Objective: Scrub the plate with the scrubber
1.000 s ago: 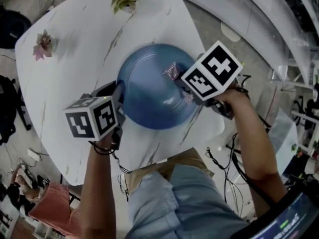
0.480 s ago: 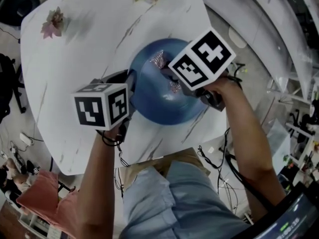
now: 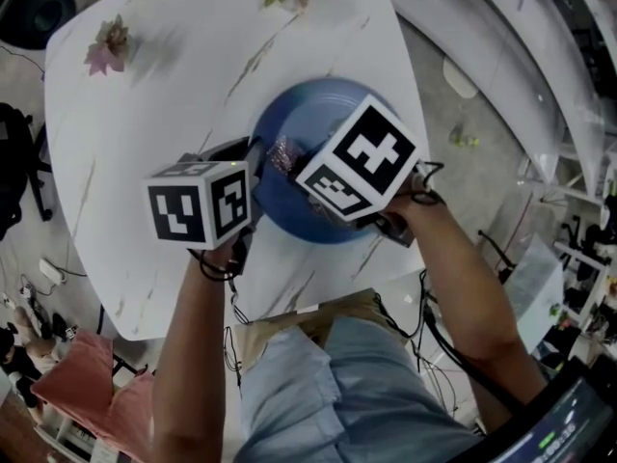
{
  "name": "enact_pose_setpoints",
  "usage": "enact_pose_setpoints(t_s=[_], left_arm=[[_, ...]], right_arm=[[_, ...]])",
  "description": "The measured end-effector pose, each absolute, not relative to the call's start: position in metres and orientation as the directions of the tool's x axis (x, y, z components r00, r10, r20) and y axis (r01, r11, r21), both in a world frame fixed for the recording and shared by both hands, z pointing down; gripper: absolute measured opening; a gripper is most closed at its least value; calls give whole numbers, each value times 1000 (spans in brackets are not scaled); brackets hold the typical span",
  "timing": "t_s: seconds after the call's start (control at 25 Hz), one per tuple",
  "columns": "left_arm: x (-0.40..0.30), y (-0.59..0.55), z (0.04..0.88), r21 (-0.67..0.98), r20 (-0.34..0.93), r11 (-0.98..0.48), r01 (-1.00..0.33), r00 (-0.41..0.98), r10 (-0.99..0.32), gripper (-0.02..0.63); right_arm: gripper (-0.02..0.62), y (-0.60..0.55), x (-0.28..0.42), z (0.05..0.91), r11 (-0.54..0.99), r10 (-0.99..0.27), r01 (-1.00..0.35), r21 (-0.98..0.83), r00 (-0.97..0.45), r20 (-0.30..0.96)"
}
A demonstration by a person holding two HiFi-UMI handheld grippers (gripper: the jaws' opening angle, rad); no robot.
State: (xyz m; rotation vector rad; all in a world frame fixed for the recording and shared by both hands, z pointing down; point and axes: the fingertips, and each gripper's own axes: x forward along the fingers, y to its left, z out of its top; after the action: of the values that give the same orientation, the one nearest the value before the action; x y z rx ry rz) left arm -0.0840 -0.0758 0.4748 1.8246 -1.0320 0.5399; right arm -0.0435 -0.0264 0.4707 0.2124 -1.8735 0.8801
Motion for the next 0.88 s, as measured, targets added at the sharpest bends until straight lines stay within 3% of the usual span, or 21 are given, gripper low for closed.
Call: enact_pose_setpoints(t_s=[0.4, 0.88], left_arm=[[-87, -77, 474, 492, 730, -214, -844, 534, -427, 18], [-87, -77, 472, 491, 731, -217, -844, 534, -425, 18]], right_arm=[[49, 6, -13, 471, 691, 282, -505, -517, -471, 836], [49, -6, 43, 472, 641, 249, -594, -486, -438, 864]])
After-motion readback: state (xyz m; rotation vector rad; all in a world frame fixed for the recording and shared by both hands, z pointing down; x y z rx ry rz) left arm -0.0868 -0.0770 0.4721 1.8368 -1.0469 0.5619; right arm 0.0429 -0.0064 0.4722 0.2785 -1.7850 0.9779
